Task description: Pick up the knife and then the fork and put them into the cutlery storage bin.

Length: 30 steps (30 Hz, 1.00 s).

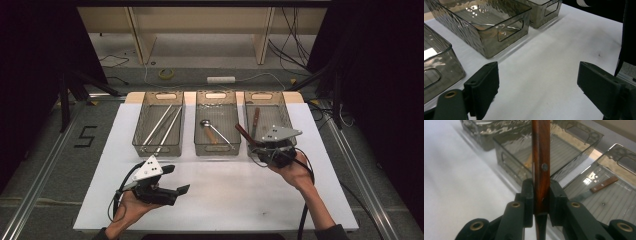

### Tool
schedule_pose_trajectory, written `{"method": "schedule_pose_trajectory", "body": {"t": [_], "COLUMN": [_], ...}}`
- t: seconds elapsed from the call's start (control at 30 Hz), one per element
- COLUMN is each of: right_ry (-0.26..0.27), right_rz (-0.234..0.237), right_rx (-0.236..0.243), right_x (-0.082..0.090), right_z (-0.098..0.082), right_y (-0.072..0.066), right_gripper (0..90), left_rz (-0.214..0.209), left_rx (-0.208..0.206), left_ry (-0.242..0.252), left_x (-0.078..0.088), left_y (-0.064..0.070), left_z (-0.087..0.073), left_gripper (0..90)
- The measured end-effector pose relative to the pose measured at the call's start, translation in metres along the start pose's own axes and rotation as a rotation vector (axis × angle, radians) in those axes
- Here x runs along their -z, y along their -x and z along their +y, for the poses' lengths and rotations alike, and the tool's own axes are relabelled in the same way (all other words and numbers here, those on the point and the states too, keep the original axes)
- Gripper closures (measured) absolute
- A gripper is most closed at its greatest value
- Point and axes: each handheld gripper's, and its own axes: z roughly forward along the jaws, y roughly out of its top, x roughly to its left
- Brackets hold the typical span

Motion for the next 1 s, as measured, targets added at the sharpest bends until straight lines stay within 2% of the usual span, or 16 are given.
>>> {"method": "schedule_pose_trajectory", "body": {"t": [0.3,0.73,1.0], "right_ry": [0.001,0.001,-0.006], "right_rz": [-0.019,-0.031,-0.059], "right_rx": [-0.037,-0.095,-0.143], "right_x": [-0.007,-0.016,-0.024], "right_z": [0.015,0.031,0.041], "right_y": [0.021,0.042,0.059], "right_gripper": [77.6,77.6,77.6], "left_rz": [0.017,0.022,0.022], "left_rx": [0.000,-0.003,-0.003], "left_ry": [0.019,0.014,0.016], "left_x": [0.003,0.003,0.003], "left_y": [0.000,0.000,0.001], "left_z": [-0.001,-0.002,-0.002], "left_gripper": [17.0,16.7,16.6]}}
